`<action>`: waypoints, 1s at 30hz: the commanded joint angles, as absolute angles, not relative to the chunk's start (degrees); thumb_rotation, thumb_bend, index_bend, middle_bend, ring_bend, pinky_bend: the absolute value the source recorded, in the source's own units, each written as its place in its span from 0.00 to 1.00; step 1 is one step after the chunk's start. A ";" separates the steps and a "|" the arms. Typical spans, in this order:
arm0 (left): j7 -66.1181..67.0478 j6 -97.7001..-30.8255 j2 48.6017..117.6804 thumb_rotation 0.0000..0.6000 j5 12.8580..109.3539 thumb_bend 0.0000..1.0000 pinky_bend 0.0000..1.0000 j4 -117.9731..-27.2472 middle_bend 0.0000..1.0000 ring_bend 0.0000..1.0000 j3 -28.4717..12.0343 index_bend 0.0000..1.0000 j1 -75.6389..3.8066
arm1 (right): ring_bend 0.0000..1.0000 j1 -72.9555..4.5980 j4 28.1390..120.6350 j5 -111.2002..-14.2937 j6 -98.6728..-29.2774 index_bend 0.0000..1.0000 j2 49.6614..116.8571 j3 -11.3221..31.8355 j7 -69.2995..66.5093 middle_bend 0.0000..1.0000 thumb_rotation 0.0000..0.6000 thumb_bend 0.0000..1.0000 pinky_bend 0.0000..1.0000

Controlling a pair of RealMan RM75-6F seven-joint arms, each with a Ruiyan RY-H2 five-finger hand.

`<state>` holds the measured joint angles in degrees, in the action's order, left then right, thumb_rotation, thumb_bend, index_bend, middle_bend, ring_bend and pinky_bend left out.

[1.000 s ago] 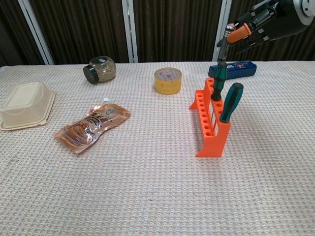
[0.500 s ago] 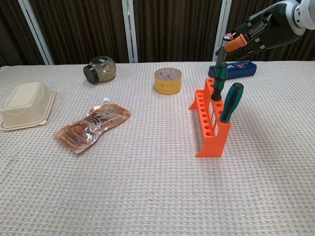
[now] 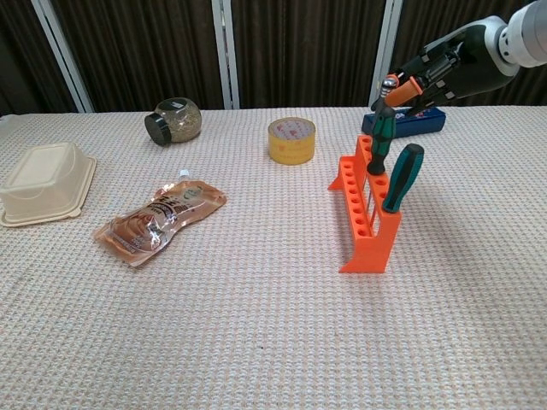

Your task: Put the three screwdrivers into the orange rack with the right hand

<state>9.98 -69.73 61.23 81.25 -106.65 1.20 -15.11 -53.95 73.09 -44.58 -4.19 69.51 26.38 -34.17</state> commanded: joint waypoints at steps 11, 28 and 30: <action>9.43 -69.68 61.41 1.00 81.13 0.29 0.00 -106.04 0.00 0.00 1.22 0.16 -14.99 | 0.00 -55.94 72.42 -43.32 -6.42 0.59 70.13 23.98 -34.23 0.25 1.00 0.35 0.00; 9.54 -69.36 61.59 1.00 80.80 0.30 0.00 -105.90 0.00 0.00 1.08 0.16 -15.16 | 0.00 -57.94 72.09 -41.86 -7.23 0.50 70.26 20.67 -33.84 0.24 1.00 0.35 0.00; 9.57 -69.40 61.59 1.00 80.79 0.29 0.00 -105.95 0.00 0.00 1.04 0.16 -15.17 | 0.00 -58.06 72.15 -41.84 -7.00 0.44 70.14 20.56 -33.79 0.23 1.00 0.35 0.00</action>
<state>9.57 -69.41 61.59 80.79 -105.95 1.04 -15.17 -58.02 72.13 -41.82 -7.10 70.19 20.59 -33.82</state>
